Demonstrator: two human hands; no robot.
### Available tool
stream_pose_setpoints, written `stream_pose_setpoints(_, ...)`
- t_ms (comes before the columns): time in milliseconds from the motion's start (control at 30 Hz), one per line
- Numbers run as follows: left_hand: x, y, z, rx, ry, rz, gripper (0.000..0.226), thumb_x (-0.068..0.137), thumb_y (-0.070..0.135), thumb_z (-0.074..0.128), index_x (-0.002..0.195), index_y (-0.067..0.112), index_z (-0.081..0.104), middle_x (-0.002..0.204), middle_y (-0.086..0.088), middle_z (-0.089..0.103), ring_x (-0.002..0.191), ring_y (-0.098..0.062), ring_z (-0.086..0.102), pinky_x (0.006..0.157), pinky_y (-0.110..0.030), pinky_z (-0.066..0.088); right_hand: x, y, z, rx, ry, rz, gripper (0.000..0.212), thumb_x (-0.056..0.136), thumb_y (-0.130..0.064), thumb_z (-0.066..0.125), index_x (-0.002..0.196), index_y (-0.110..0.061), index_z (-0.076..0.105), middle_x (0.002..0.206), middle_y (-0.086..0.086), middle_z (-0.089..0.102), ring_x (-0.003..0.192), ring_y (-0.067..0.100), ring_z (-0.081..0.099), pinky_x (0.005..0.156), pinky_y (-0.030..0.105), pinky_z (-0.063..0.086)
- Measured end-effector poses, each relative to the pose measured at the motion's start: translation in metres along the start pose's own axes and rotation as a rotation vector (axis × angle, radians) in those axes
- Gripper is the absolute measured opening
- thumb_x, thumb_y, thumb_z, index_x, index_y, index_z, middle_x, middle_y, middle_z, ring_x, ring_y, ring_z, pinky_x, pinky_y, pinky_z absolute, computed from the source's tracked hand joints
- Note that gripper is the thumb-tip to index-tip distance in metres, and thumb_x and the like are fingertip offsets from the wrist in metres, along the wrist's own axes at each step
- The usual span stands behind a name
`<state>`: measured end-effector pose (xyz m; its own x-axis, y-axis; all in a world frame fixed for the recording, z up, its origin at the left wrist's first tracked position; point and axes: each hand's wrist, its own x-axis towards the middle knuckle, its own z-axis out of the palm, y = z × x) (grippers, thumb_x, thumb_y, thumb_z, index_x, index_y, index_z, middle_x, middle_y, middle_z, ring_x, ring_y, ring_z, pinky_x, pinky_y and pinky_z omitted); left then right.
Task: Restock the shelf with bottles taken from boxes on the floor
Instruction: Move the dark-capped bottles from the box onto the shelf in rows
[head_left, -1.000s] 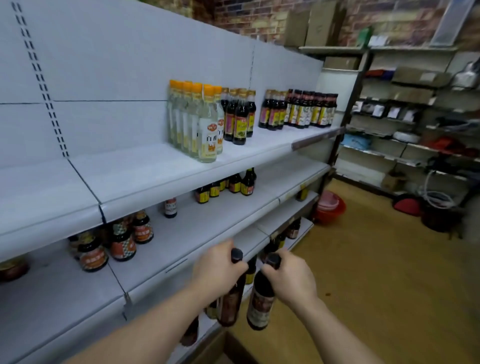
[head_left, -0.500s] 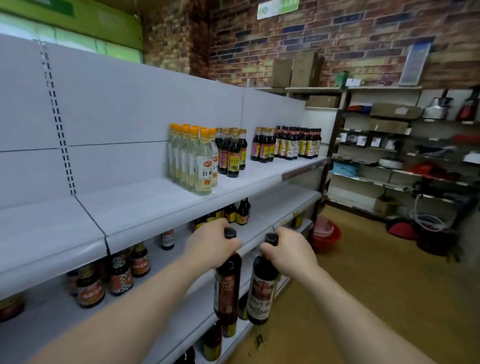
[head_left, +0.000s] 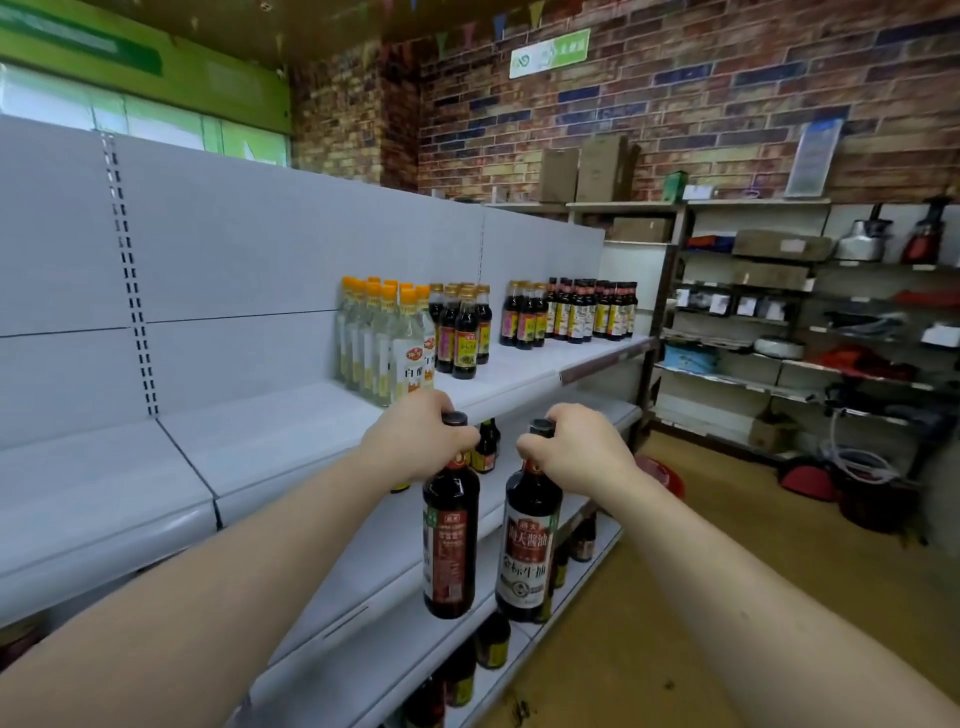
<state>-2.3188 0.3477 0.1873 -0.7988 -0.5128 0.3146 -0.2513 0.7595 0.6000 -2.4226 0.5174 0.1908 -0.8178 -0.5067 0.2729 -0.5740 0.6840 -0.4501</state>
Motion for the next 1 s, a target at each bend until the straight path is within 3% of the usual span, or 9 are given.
stream_pose_setpoints(100,0.003,-0.003,-0.004,0.01,0.02,0.006,0.027,0.08,0.04,0.07,0.073,0.018,0.055,0.072,-0.003,0.059,0.07,-0.022,0.058,0.061,-0.034,0.044,0.003,-0.002,0.003,0.019,-0.012,-0.011,0.031,0.09,-0.047,0.066,0.09,-0.016,0.061,0.085,0.003,0.067,0.078,0.022,0.065,0.063,0.036,0.052)
stream_pose_setpoints(267,0.001,-0.014,-0.008,-0.003,0.028,-0.031,0.025,0.075,0.043,0.069,0.082,0.02,0.064,0.08,-0.001,0.068,0.078,-0.02,0.065,0.073,-0.042,0.059,0.006,-0.009,0.014,0.028,-0.043,-0.055,0.033,0.089,-0.047,0.067,0.085,-0.015,0.06,0.082,0.003,0.065,0.076,0.021,0.063,0.059,0.035,0.048)
stream_pose_setpoints(333,-0.003,-0.019,-0.012,-0.019,0.04,-0.043,0.026,0.074,0.044,0.067,0.085,0.02,0.067,0.081,-0.001,0.07,0.076,-0.019,0.067,0.07,-0.041,0.061,0.006,-0.016,0.019,0.022,-0.045,-0.08,0.034,0.088,-0.048,0.068,0.085,-0.015,0.06,0.082,0.003,0.065,0.077,0.022,0.063,0.059,0.035,0.049)
stream_pose_setpoints(433,-0.008,-0.028,-0.021,-0.023,0.054,-0.062,0.021,0.076,0.04,0.069,0.08,0.02,0.063,0.075,-0.003,0.066,0.066,-0.02,0.061,0.058,-0.034,0.053,0.005,-0.028,0.024,0.03,-0.049,-0.118,0.031,0.089,-0.047,0.066,0.086,-0.017,0.06,0.083,0.002,0.066,0.077,0.021,0.064,0.059,0.036,0.05)
stream_pose_setpoints(567,-0.02,-0.039,-0.044,-0.017,0.106,-0.096,0.02,0.077,0.038,0.071,0.074,0.023,0.058,0.079,0.002,0.064,0.074,-0.019,0.061,0.064,-0.032,0.05,0.004,-0.055,0.027,0.047,-0.08,-0.161,0.031,0.087,-0.046,0.065,0.086,-0.016,0.062,0.081,0.003,0.067,0.076,0.022,0.065,0.065,0.041,0.057)
stream_pose_setpoints(700,-0.036,-0.052,-0.076,-0.02,0.15,-0.119,0.021,0.08,0.035,0.073,0.074,0.027,0.055,0.077,0.007,0.059,0.073,-0.016,0.057,0.062,-0.029,0.043,-0.002,-0.09,0.031,0.085,-0.101,-0.227,0.027,0.087,-0.042,0.067,0.08,-0.018,0.058,0.076,0.002,0.063,0.071,0.021,0.062,0.054,0.035,0.047)
stream_pose_setpoints(767,-0.045,-0.061,-0.094,0.003,0.177,-0.123,0.021,0.08,0.035,0.073,0.074,0.025,0.056,0.077,0.005,0.06,0.071,-0.016,0.056,0.06,-0.029,0.04,-0.007,-0.109,0.034,0.113,-0.121,-0.253,0.026,0.086,-0.039,0.068,0.078,-0.017,0.057,0.075,0.004,0.062,0.07,0.023,0.063,0.056,0.038,0.049)
stream_pose_setpoints(833,-0.055,-0.071,-0.112,0.017,0.212,-0.132,0.021,0.079,0.037,0.073,0.075,0.025,0.056,0.081,0.005,0.062,0.077,-0.018,0.059,0.063,-0.03,0.043,-0.013,-0.129,0.037,0.124,-0.124,-0.276,0.029,0.084,-0.039,0.068,0.082,-0.011,0.06,0.076,0.008,0.064,0.071,0.027,0.065,0.058,0.039,0.051)
stream_pose_setpoints(1000,-0.083,-0.099,-0.159,0.047,0.282,-0.178,0.024,0.074,0.042,0.071,0.082,0.021,0.063,0.083,0.001,0.065,0.08,-0.022,0.063,0.07,-0.036,0.055,-0.031,-0.182,0.049,0.153,-0.131,-0.358,0.035,0.083,-0.042,0.067,0.08,-0.007,0.059,0.071,0.008,0.058,0.063,0.025,0.054,0.055,0.034,0.039)
